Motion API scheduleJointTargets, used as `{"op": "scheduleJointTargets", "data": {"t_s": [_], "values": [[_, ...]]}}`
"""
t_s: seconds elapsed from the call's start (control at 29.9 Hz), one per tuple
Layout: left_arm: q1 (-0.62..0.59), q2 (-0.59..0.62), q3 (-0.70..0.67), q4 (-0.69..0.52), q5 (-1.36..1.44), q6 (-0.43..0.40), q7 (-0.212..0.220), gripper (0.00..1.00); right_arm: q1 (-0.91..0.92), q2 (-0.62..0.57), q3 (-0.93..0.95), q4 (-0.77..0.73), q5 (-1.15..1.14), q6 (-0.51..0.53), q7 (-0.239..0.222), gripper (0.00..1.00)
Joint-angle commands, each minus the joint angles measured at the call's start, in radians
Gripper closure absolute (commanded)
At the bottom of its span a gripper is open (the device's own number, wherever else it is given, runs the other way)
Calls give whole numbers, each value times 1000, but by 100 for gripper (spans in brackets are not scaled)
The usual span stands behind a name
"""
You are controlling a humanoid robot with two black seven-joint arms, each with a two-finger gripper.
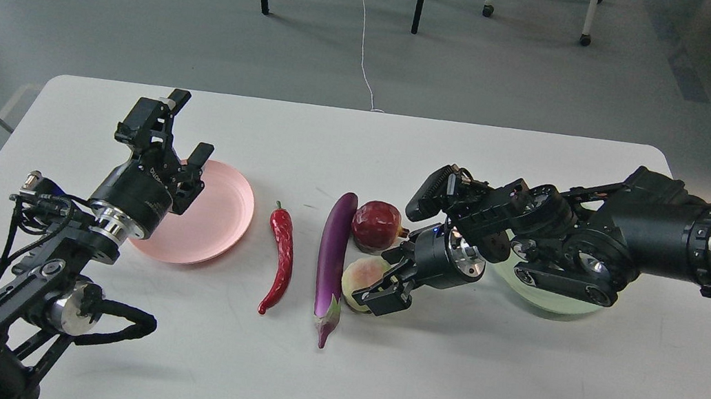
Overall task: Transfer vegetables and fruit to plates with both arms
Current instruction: 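Grasp the peach with the right gripper and carry it to the green plate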
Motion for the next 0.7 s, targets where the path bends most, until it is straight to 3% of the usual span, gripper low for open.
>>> {"op": "scheduleJointTargets", "data": {"t_s": [0.0, 0.23, 0.47, 0.67], "values": [[0, 0, 0, 0, 1, 0, 0, 0, 2, 1, -4, 2, 0, -2, 0, 35], [-2, 3, 0, -1, 1, -2, 0, 0, 55, -51, -12, 34, 3, -1, 0, 35], [-2, 3, 0, -1, 1, -3, 2, 0, 193, -284, -16, 164, -19, 7, 0, 35], [-8, -3, 1, -1, 4, -3, 8, 0, 213, -501, -18, 181, -190, 7, 0, 35]]}}
